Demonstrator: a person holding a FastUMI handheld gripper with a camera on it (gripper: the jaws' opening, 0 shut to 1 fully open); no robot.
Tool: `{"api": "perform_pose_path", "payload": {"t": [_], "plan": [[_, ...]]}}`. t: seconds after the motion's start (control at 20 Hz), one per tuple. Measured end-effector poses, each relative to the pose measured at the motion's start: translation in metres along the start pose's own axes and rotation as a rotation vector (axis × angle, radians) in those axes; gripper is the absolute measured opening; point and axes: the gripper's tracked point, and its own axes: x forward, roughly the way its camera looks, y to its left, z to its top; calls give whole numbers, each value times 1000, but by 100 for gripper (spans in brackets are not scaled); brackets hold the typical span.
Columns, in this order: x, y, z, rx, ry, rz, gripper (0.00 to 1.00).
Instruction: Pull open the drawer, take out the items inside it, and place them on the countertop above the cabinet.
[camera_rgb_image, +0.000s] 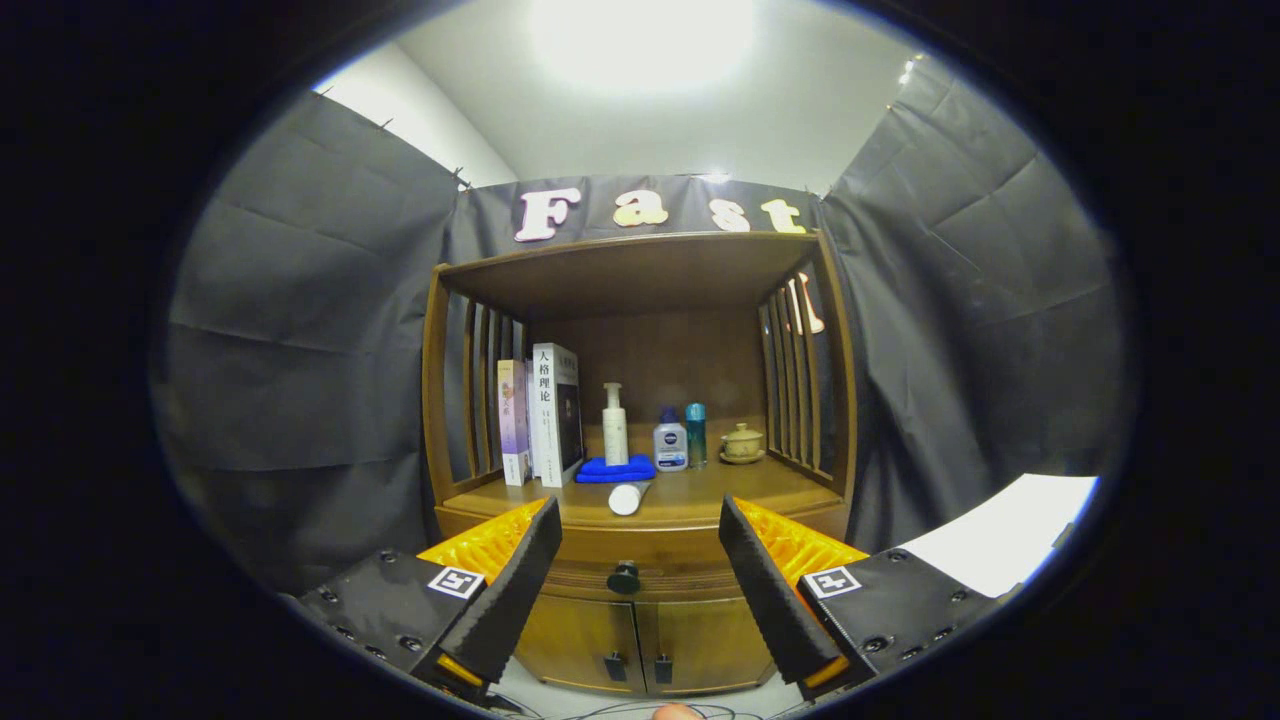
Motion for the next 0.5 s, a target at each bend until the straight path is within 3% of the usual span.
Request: {"api": "perform_pose_path", "payload": {"t": [0.5], "plan": [[-16, -16, 8, -10, -8, -22, 100]]}}
